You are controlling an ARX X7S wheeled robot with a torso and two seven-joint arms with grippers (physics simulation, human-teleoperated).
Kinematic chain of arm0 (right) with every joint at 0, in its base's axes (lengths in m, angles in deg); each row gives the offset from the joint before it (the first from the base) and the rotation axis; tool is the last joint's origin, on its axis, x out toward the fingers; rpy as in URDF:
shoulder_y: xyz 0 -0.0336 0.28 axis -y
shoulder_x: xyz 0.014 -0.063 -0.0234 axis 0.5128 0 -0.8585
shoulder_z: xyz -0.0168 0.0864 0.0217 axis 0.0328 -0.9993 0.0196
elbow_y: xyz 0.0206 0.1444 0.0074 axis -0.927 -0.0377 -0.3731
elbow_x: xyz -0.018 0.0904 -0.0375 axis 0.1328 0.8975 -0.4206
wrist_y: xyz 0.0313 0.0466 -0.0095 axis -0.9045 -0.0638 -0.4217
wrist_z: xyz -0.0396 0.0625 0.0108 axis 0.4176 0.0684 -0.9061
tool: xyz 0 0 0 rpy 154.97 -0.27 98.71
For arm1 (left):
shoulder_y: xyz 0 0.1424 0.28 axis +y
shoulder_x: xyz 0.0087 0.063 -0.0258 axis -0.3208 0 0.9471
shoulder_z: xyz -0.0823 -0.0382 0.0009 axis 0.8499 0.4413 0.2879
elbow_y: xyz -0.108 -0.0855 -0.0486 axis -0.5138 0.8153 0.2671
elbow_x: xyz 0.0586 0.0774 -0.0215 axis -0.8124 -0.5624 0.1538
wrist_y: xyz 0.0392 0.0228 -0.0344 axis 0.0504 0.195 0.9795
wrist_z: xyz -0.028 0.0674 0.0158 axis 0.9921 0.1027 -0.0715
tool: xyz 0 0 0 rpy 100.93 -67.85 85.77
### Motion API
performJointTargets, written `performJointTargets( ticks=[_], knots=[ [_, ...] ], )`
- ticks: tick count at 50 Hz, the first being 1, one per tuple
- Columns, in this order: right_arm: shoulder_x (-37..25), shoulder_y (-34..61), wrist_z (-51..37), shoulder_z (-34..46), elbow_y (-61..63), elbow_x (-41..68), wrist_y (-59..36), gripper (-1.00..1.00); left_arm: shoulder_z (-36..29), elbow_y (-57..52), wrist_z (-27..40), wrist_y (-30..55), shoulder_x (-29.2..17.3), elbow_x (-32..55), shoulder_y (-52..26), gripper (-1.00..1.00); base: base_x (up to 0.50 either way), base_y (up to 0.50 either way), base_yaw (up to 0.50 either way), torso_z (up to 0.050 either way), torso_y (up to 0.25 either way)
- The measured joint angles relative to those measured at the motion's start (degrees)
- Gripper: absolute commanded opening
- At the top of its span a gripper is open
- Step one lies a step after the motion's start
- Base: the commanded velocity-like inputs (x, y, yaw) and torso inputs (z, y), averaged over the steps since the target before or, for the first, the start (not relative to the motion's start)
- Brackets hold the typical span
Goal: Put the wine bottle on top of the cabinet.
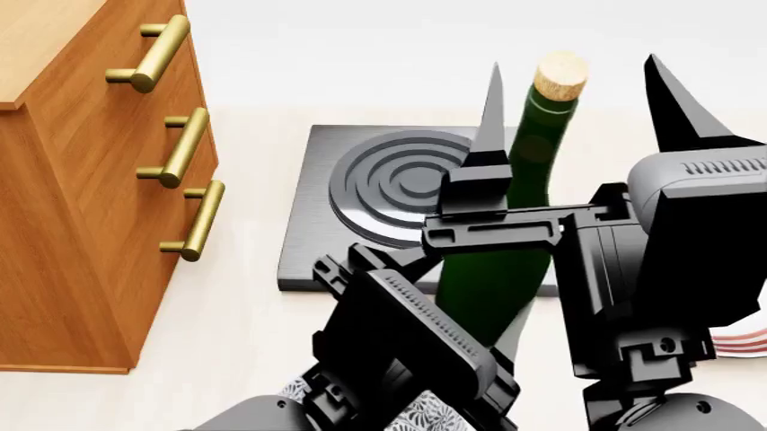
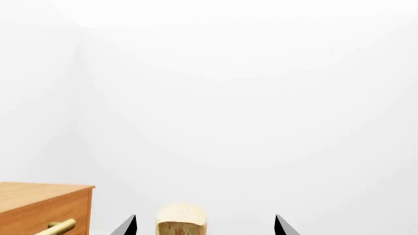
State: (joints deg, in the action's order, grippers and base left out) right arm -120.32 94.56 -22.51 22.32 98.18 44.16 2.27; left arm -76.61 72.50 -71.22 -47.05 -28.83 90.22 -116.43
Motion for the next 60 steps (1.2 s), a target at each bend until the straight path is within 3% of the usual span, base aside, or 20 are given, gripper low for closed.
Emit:
performJointTargets(
  ticks=[31,45,60],
  knots=[
    [-3.8,-23.2,-7.3,-10.1,16.9,1.6,7.8,1.0,-0.9,-0.5,2.3,-0.4,-2.1,1.9,-0.4,-1.0,0.0,0.0,0.0,0.0,0.001],
    [-2.4,-32.6,-6.1,-11.2,15.5,-3.1,13.4,1.0,0.5,-6.2,4.7,2.6,-5.8,3.7,-1.1,-1.0,0.0,0.0,0.0,0.001,0.001],
    [-1.9,-35.0,-5.4,-10.2,14.6,-6.0,14.9,1.0,3.9,-14.8,8.1,7.3,-10.7,6.5,-3.4,-1.0,0.0,0.0,0.0,0.0,0.001]
  ],
)
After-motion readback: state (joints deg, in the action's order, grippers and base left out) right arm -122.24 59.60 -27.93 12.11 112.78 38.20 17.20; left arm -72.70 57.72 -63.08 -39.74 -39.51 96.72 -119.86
